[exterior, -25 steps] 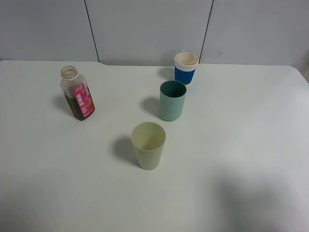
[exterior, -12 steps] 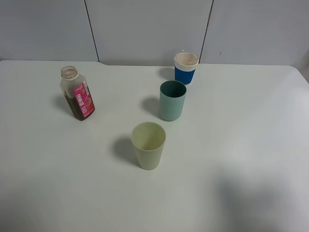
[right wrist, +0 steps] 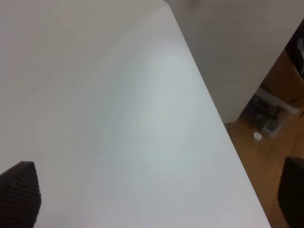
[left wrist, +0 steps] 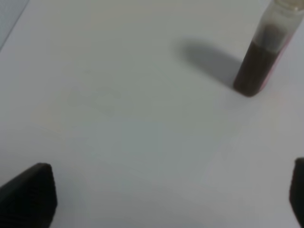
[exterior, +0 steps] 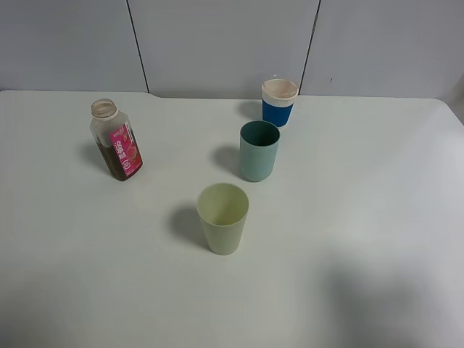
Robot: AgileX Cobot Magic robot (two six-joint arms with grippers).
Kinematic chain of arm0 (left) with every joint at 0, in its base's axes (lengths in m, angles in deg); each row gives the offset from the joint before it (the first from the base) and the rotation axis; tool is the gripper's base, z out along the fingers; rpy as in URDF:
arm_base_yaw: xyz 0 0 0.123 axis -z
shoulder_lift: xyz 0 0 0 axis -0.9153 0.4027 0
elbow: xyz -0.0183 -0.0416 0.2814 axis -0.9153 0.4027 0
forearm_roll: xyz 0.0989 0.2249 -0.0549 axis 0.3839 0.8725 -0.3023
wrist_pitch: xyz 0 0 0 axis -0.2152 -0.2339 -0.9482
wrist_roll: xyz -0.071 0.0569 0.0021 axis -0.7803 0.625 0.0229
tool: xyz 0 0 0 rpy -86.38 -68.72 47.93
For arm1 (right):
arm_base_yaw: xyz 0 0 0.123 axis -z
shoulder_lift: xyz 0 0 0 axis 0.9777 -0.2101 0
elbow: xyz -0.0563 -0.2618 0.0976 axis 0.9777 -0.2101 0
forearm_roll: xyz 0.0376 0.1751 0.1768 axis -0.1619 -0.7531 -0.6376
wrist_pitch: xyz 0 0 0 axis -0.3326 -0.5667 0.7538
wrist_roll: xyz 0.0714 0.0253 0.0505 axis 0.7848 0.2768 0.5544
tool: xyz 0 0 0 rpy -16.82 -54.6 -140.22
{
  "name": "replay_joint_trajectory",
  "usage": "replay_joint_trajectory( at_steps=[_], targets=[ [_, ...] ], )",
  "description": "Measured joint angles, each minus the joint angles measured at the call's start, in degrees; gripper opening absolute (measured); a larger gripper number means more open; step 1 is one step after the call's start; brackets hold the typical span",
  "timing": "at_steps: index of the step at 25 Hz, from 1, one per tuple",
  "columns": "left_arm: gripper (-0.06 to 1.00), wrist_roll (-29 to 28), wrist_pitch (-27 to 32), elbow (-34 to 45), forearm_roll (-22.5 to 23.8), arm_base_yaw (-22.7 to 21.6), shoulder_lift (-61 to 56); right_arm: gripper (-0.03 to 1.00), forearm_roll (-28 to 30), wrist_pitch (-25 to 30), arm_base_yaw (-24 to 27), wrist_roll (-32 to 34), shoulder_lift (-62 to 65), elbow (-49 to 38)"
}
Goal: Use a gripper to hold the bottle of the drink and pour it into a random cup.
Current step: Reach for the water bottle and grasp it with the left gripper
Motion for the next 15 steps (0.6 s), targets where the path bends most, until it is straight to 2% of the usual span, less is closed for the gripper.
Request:
replay_joint_trajectory(
  at_steps=[2,7,12,15],
  targets=[
    [0.98,-0.4,-1.5,-0.6,0.0,0.0,0.9,1.00,0.0,0.0,0.0,0.0,0.0,0.0],
    [0.98,-0.8,-12.7,-0.9,-0.8,0.0,6.7,1.00,0.0,0.0,0.0,0.0,0.0,0.0],
    [0.98,-0.8,-20.6,-0.9,-1.2,0.1,15.7,1.00,0.0,0.0,0.0,0.0,0.0,0.0],
    [0.98,-0.7,-24.6,-0.9,-1.2,1.6,21.1,1.00,0.0,0.0,0.0,0.0,0.0,0.0]
  ],
)
